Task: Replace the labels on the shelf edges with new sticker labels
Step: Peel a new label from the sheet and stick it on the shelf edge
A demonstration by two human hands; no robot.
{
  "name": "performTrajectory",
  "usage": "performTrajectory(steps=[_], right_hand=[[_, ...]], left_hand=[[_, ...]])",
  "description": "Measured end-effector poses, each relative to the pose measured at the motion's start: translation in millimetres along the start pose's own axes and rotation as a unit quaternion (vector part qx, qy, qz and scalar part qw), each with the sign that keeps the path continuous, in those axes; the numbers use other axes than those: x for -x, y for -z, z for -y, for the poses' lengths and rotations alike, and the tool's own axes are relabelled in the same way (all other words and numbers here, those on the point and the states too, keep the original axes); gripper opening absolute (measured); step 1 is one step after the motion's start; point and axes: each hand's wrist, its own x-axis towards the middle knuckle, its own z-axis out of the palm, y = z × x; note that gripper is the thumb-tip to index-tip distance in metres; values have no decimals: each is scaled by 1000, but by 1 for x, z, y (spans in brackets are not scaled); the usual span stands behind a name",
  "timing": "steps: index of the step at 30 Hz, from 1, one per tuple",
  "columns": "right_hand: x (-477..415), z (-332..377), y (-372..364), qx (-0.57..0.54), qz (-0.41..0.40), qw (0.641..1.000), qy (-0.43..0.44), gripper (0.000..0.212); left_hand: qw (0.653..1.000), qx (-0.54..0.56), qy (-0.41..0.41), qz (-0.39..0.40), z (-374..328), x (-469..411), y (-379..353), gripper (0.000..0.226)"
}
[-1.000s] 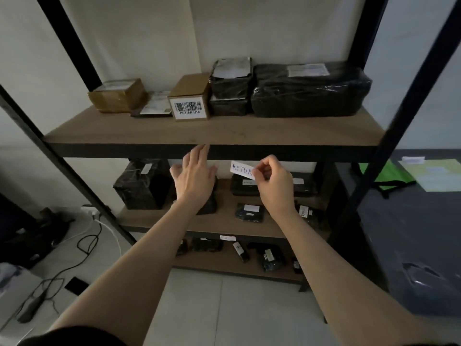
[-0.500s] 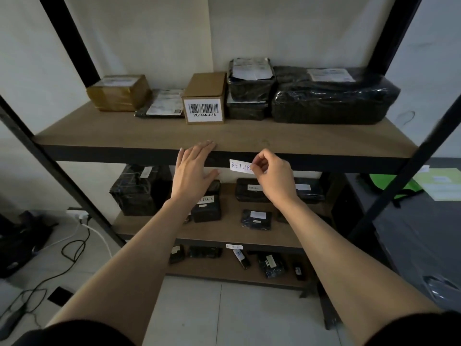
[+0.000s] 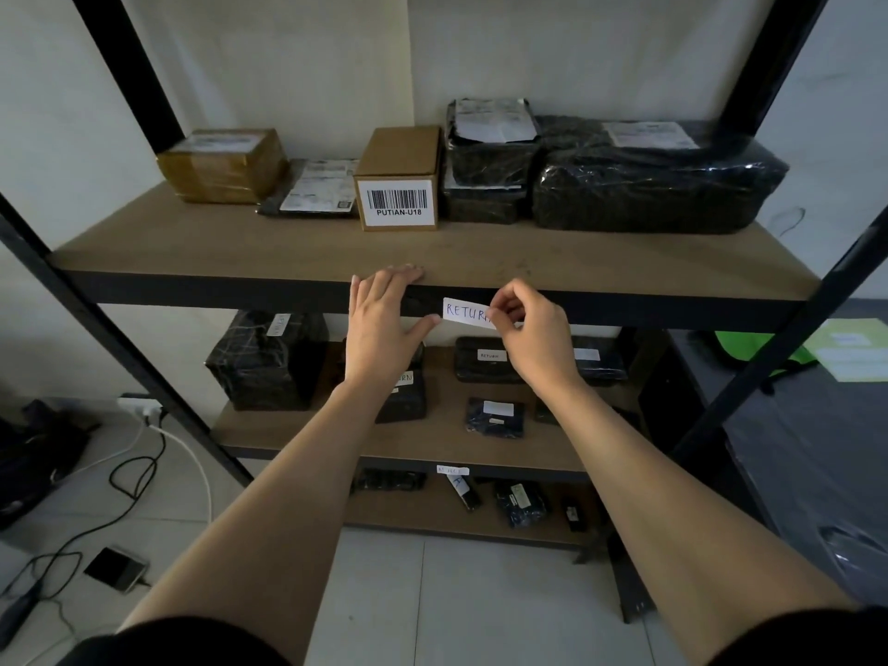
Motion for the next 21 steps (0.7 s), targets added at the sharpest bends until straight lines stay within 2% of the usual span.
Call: performTrajectory(steps=[13,21], right_hand=[[0,4,-7,31,-38,999,5,6],[2,6,-10,63,-73,995,26,6]], left_hand=[[998,-30,14,-58,-6,0,-12,48],[997,-45,18,-58,-6,1,-13,49]])
